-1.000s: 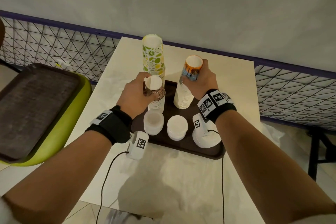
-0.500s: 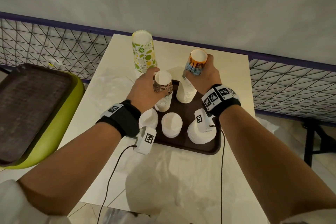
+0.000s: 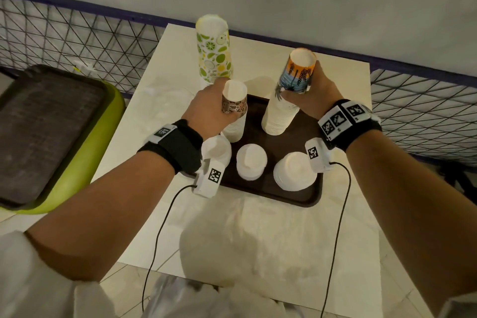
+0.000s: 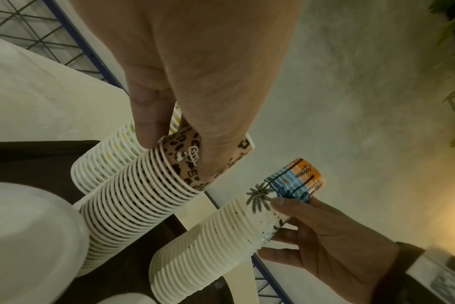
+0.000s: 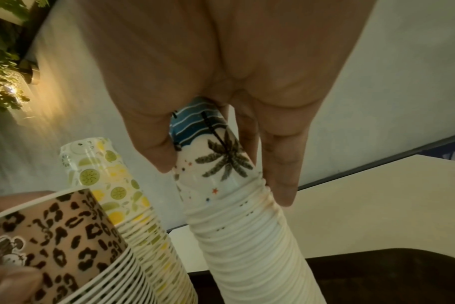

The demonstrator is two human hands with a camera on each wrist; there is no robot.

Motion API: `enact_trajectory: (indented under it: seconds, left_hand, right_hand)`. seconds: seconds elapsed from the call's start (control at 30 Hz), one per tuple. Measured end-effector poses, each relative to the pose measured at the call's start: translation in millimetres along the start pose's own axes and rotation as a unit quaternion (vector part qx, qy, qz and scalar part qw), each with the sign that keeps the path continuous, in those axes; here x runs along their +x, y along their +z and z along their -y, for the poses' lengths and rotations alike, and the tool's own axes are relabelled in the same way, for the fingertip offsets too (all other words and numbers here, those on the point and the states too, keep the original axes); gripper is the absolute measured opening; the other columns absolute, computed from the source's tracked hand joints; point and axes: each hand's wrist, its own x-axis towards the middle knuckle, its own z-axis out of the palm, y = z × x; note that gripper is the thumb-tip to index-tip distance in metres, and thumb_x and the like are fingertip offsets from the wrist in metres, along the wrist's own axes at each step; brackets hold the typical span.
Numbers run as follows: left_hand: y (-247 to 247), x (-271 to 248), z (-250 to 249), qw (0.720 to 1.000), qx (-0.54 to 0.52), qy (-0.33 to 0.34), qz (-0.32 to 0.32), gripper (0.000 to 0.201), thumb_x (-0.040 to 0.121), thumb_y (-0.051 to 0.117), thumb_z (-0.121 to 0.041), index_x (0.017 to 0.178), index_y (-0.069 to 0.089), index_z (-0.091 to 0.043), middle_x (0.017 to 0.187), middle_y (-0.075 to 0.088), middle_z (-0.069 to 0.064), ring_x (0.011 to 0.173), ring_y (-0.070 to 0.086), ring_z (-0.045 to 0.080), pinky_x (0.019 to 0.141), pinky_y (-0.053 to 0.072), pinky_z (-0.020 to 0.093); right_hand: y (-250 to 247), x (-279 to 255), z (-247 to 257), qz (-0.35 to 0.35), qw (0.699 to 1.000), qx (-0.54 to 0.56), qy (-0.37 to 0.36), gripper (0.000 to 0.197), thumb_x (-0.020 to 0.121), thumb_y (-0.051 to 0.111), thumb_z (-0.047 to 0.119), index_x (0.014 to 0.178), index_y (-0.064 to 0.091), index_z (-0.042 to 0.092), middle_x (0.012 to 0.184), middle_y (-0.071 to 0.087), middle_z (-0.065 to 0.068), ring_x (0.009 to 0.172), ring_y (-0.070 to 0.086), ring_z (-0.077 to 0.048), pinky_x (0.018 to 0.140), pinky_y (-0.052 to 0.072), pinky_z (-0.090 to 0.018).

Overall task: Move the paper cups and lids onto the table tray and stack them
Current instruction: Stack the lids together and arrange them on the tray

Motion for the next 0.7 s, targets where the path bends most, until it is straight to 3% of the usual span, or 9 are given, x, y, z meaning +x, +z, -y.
enact_trajectory:
  seconds: [0.1,0.2,0.4,0.6,0.7]
  left_hand:
    - [2.2,-1.3,0.8,1.000,-0.020,-0.013,-0.017,0.076,0.085,0.081,-0.032,0.148,0.042,-0.018,0.135,0.063,0.009,0.126,0.058,0.030,0.097,0.046,0.033]
    - [8.6,-3.3,-0.7,0.998,-0.041,-0.021,-0.030,0.085,0.078,0.087,-0.031,0.147,0.041,-0.020,0.133,0.063,0.006,0.125,0.059,0.027,0.102,0.050,0.040]
    - [11.9,-6.9,-0.3,0.998,-0.031,-0.034,-0.046,0.070,0.086,0.079,-0.029,0.144,0.041,-0.017,0.128,0.063,0.010,0.120,0.060,0.032,0.097,0.052,0.045]
    - [8.0,-8.6,7.4,0.996,-0.024,-0.061,-0.062,0.079,0.084,0.081,-0.029,0.150,0.037,-0.022,0.129,0.063,0.012,0.121,0.060,0.033,0.098,0.053,0.045]
    - [8.5,-8.1,9.2,0.996,-0.033,-0.058,-0.062,0.082,0.083,0.083,-0.027,0.150,0.036,-0.022,0.132,0.063,0.011,0.123,0.060,0.031,0.100,0.052,0.042]
  right_hand:
    - [4.4,-0.3,-1.9,0.015,1.000,0.010,0.008,0.084,0.081,0.079,0.039,0.148,0.030,0.024,0.144,0.053,0.000,0.130,0.053,-0.022,0.096,0.040,-0.025]
    - [12.4,-0.9,-2.0,0.017,1.000,0.019,0.014,0.081,0.081,0.078,0.044,0.146,0.034,0.023,0.143,0.054,0.002,0.129,0.054,-0.021,0.093,0.040,-0.024]
    - [26.7,-9.8,5.8,0.019,0.999,0.024,0.013,0.077,0.082,0.077,0.046,0.144,0.036,0.026,0.141,0.056,0.004,0.126,0.055,-0.017,0.091,0.038,-0.022]
    - [38.6,-20.7,10.4,0.029,0.999,0.037,0.016,0.078,0.082,0.077,0.044,0.144,0.035,0.025,0.140,0.057,0.002,0.125,0.056,-0.019,0.091,0.040,-0.022]
    - [35.8,-23.3,16.7,0.048,0.997,0.046,0.028,0.087,0.081,0.080,0.039,0.148,0.029,0.020,0.143,0.053,0.000,0.129,0.054,-0.021,0.094,0.041,-0.023]
